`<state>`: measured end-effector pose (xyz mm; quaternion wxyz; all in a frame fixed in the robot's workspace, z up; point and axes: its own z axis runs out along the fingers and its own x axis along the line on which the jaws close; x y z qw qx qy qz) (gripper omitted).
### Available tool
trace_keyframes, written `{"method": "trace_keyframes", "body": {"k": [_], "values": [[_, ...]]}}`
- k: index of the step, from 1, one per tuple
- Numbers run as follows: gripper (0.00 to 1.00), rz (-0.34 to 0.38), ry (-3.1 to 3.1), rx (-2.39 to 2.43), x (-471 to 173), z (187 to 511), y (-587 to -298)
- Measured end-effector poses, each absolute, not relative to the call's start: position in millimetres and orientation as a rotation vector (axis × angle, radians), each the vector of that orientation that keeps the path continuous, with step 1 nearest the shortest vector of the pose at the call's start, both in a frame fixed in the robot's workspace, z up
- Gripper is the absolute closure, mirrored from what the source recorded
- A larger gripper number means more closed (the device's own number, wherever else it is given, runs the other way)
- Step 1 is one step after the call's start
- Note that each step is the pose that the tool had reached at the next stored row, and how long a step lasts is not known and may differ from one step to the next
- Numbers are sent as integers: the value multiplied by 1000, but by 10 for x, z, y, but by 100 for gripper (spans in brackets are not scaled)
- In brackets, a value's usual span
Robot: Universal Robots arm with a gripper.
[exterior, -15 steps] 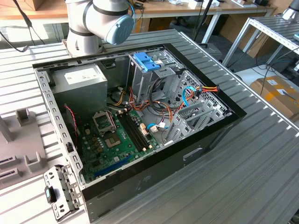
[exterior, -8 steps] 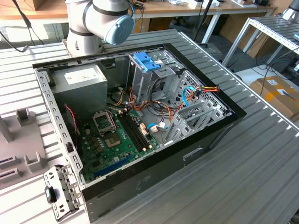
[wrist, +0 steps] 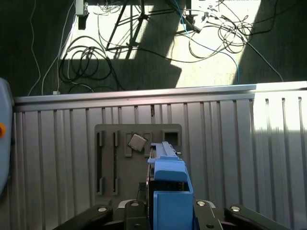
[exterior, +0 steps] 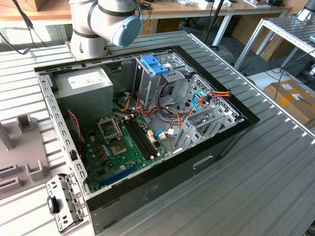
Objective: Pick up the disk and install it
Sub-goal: 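Pick up the disk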
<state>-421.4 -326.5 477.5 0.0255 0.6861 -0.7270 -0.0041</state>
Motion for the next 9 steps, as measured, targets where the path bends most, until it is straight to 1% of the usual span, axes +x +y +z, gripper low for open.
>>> {"method": "trace_keyframes", "body": {"k": [9], "values": [[64,-13,-2248,2121,-4212,4775,-3310]]}}
